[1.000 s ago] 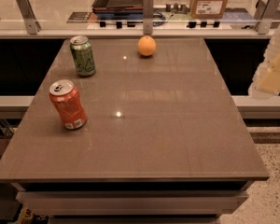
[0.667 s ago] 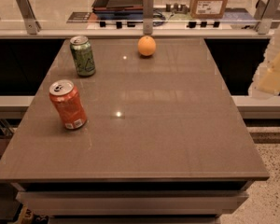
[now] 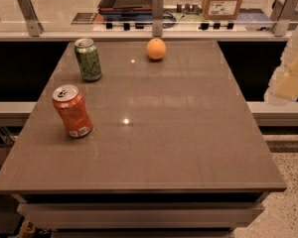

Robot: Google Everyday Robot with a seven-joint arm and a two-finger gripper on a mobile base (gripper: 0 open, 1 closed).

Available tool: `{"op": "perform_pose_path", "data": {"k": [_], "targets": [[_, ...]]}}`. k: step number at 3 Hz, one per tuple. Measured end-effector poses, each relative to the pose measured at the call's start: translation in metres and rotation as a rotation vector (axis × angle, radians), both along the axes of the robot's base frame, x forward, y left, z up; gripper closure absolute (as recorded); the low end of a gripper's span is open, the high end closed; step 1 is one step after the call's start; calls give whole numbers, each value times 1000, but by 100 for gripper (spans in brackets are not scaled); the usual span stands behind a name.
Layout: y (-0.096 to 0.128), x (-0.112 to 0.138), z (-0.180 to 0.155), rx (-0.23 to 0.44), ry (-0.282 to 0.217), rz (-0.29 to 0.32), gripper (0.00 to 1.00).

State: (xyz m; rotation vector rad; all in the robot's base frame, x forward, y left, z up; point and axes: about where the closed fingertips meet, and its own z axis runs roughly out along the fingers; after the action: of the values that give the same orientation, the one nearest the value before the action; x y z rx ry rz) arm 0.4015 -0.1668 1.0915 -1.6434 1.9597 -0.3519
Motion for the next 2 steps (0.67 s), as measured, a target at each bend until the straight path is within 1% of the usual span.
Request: {"op": "perform_pose_path", "data": {"k": [2], "targets": [[0, 0, 0, 0, 0, 0, 0]]}}
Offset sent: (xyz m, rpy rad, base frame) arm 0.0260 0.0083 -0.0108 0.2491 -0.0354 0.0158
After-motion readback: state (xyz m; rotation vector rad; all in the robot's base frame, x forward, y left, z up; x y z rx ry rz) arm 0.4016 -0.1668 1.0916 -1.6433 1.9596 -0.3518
